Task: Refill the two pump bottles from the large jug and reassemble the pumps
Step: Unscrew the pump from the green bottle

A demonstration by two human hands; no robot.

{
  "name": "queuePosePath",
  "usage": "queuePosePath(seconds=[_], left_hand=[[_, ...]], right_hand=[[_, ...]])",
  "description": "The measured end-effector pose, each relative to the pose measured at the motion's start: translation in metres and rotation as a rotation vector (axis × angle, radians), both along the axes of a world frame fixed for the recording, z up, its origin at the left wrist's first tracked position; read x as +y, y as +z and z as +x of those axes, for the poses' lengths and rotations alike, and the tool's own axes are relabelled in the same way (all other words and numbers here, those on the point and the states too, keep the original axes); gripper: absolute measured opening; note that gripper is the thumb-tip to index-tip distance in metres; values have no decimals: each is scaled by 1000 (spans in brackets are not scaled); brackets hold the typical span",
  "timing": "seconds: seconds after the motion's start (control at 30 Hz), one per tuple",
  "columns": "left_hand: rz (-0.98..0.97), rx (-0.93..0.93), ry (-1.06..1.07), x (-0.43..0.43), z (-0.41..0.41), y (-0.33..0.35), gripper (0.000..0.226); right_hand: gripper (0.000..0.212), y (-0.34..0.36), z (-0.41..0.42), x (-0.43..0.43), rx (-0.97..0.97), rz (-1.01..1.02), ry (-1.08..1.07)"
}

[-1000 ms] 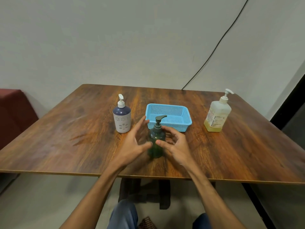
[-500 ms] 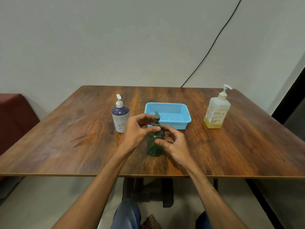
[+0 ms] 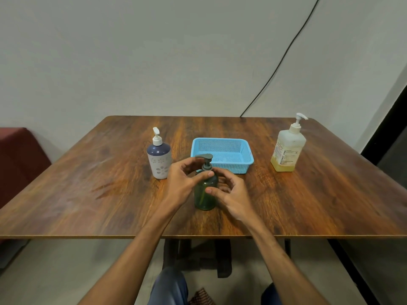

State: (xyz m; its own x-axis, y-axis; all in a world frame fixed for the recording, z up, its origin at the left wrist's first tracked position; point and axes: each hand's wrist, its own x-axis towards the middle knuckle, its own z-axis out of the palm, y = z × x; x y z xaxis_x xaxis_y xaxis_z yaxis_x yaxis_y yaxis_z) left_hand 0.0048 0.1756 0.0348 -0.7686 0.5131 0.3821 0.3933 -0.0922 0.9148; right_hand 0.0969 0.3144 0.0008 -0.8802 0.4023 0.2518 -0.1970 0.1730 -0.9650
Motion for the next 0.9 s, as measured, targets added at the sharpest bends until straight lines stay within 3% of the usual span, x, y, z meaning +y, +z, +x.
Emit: queuePosePath(seconds=[0.2, 0.33, 0.53, 0.67, 0.73, 0.9], left_hand=[[3, -27, -90, -2, 7, 0, 58], [31, -64, -168, -7, 6, -2, 45], [35, 20, -3, -1, -3, 3, 41], [-38, 10, -106, 0, -2, 1, 54], [-22, -14, -144, -2, -1, -3, 49], [33, -3, -12, -1, 1, 0, 35]], right_hand=[[56, 2, 1, -1, 8, -6, 8], [56, 1, 1, -1, 5, -11, 5], [55, 3, 1, -1, 13, 9, 2], [56, 2, 0, -1, 21, 10, 7], [57, 1, 0, 0, 27, 2, 9], [57, 0, -1, 0, 26, 5, 7]])
